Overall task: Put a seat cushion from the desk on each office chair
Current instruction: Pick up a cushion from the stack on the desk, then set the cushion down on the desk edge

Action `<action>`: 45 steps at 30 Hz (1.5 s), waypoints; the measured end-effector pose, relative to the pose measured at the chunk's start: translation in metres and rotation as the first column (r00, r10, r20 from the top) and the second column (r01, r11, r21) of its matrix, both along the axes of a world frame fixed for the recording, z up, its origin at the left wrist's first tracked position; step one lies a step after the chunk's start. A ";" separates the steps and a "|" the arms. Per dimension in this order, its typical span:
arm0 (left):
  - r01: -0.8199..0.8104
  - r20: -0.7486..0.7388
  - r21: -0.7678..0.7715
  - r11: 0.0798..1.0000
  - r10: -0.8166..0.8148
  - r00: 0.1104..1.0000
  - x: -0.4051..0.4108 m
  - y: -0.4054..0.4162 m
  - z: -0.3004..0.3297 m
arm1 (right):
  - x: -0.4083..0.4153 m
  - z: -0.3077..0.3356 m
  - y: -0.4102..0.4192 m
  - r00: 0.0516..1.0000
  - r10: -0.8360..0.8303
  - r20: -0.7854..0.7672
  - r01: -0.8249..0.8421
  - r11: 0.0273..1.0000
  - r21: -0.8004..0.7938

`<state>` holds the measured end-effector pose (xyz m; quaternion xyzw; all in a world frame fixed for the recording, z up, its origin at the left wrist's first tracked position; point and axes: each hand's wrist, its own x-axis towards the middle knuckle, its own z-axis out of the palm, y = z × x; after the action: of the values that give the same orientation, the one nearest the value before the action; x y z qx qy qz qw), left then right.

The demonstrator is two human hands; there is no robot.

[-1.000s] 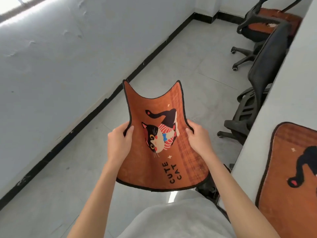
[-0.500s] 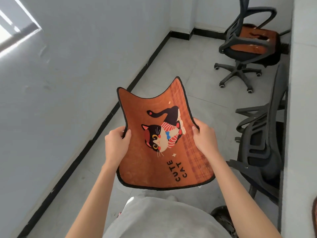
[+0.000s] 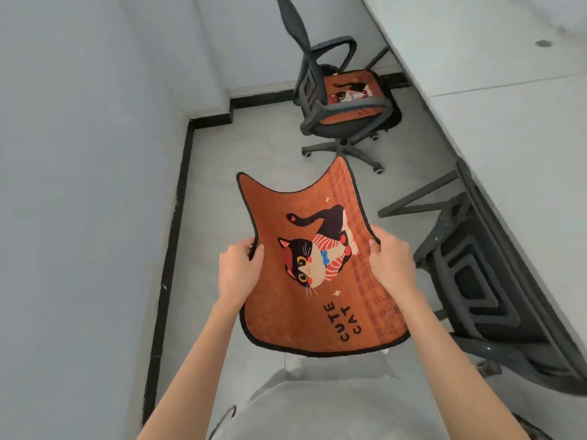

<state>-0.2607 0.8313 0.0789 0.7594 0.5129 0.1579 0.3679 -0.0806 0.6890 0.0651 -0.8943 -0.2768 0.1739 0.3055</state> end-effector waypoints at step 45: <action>0.996 -0.292 -0.016 0.089 -0.953 0.081 0.904 0.123 -0.067 | 0.575 -0.070 0.026 0.046 -0.957 -0.286 0.997 0.063 -0.052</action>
<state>0.6432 0.9538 0.0122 0.9490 -0.1063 -0.1692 0.2439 0.4941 0.7149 -0.0054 -0.7848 0.4327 0.0054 0.4436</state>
